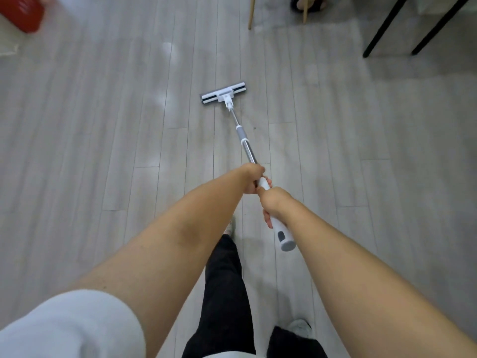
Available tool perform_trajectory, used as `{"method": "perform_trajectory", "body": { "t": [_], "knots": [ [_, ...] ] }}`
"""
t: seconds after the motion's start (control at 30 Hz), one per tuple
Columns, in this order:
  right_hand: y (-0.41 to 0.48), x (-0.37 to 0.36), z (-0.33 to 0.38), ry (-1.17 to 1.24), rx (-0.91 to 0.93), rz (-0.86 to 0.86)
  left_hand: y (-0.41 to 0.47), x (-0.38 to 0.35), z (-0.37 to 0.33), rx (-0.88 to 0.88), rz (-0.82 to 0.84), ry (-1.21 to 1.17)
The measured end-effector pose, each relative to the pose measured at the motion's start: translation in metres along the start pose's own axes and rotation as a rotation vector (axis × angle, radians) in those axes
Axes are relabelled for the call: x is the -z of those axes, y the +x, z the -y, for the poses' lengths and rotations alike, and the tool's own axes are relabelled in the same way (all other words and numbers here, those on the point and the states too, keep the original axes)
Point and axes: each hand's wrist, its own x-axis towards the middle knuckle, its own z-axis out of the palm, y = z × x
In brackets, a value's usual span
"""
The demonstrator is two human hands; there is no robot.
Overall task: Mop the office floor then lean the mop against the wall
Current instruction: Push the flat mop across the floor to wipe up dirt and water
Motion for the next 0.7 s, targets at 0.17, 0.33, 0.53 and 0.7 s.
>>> {"method": "perform_trajectory", "body": {
  "t": [0.17, 0.33, 0.53, 0.7],
  "knots": [
    [-0.043, 0.001, -0.135, 0.072, -0.017, 0.03, -0.062, -0.065, 0.109, 0.015, 0.015, 0.009],
    [-0.079, 0.013, -0.209, 0.105, -0.055, 0.037, -0.103, -0.109, 0.163, 0.031, 0.02, -0.006],
    [-0.086, 0.004, -0.211, 0.119, -0.025, -0.012, -0.105, -0.104, 0.168, 0.027, 0.008, -0.018],
    [-0.077, -0.025, -0.173, 0.192, -0.036, 0.005, -0.084, -0.065, 0.151, 0.047, -0.018, -0.011]
  ]
}}
